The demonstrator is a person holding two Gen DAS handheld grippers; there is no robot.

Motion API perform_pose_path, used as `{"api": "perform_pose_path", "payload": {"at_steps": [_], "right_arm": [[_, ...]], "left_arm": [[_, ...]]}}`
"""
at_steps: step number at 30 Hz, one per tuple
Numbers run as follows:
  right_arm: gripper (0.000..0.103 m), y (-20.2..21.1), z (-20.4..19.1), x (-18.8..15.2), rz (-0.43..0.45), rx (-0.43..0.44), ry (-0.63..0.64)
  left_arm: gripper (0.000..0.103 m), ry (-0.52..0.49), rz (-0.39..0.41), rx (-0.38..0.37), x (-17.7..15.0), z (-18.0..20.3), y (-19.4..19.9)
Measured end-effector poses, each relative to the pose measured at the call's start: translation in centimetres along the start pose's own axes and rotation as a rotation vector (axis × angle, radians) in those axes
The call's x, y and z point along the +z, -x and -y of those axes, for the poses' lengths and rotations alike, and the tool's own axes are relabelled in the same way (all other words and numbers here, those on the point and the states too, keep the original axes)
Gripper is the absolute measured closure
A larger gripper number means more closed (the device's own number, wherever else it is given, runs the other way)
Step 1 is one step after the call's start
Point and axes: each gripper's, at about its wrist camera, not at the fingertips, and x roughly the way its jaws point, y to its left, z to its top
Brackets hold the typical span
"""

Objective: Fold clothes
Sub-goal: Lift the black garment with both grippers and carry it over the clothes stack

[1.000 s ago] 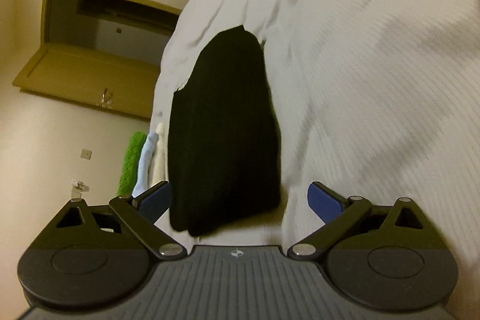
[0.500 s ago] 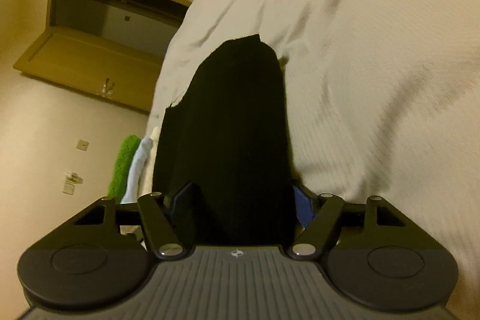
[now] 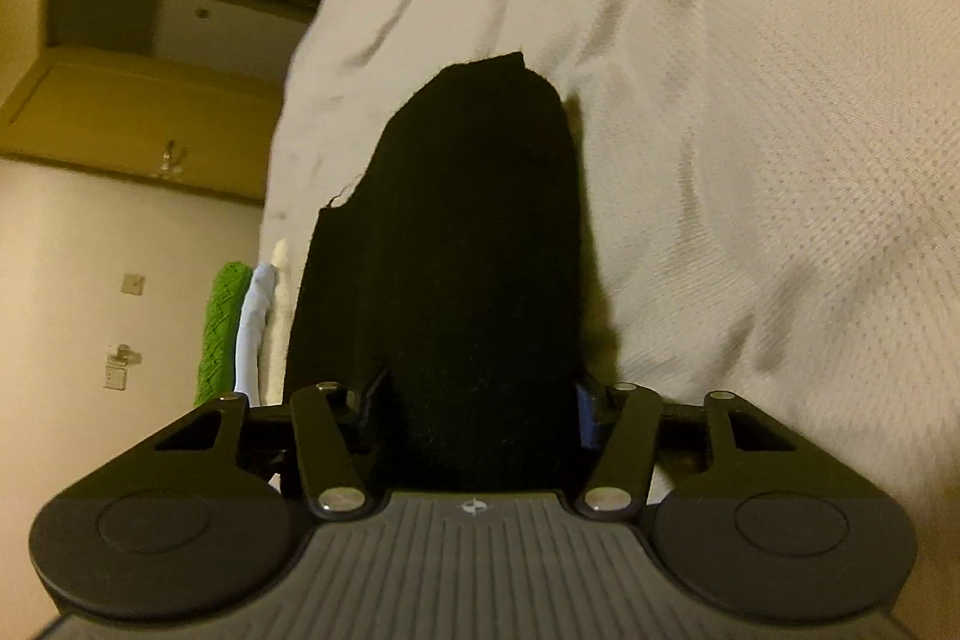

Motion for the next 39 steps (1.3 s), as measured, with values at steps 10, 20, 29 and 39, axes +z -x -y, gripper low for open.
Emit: {"api": "perform_pose_path", "payload": {"at_steps": [10,20,29,39], "right_arm": [[0.051,4.8,-11.2,1.7,-0.135,-0.007,0.082],[0.051,0.4,-25.4,1.0,-0.198,0.131,0.241],[0.051,-12.4,-39.4,-3.5,-0.137,0.253,0.296],[0.051,-28.0,-46.3,-6.3,-0.067,0.238,0.272]], "left_arm": [[0.072,0.12,0.037,0.069,-0.7,7.0,8.4],[0.072,0.173,0.25,0.04,1.4,8.4,21.6],[0.072,0.062,0.346,0.067,14.5,3.5,35.3],[0.072,-0.043,0.329,0.112,29.1,-6.1,42.1]]}}
